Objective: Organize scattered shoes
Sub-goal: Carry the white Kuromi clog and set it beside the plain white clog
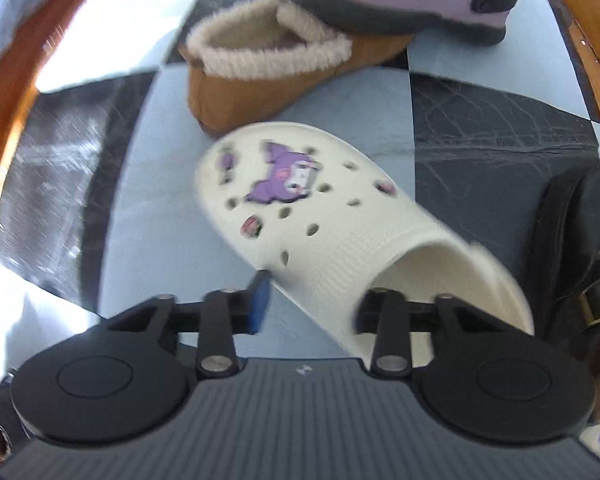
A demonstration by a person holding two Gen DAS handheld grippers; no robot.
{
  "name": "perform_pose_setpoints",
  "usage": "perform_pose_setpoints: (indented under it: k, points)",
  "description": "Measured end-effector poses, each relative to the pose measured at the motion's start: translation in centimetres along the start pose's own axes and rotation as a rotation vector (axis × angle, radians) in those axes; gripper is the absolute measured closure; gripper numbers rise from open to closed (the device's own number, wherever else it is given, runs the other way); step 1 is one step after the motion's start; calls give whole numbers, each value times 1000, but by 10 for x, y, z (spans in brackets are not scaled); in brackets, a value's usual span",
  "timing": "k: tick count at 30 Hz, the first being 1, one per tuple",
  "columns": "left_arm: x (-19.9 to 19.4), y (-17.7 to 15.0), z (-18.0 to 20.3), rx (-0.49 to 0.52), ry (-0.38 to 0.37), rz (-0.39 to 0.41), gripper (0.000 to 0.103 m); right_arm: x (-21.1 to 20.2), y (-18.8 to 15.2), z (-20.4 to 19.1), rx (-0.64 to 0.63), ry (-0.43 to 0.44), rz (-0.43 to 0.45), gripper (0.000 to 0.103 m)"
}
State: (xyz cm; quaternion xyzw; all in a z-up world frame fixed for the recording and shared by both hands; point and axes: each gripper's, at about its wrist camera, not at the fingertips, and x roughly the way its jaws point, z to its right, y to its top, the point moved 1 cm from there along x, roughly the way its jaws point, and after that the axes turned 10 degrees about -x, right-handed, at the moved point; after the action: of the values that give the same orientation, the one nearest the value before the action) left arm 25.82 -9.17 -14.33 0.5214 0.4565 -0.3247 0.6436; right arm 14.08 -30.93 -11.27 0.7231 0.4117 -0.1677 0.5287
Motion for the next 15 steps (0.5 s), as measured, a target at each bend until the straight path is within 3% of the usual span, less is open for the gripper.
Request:
perform_pose_setpoints:
  k: [3, 8, 13, 15]
  points:
    - [-6, -12, -15, -25, -97, -4, 94, -3, -2, 4, 54, 3, -2, 22]
    - [-15, -24, -32, -77, -142, -29, 94, -25, -3, 14, 165, -12, -22, 22]
    - [-48, -34, -35, -103, -270, -36, 93, -61, -7, 38, 474, 197, -87, 22]
    - [-67, -36, -33, -110, -337, -51, 93, -78, -10, 40, 555, 234, -74, 22]
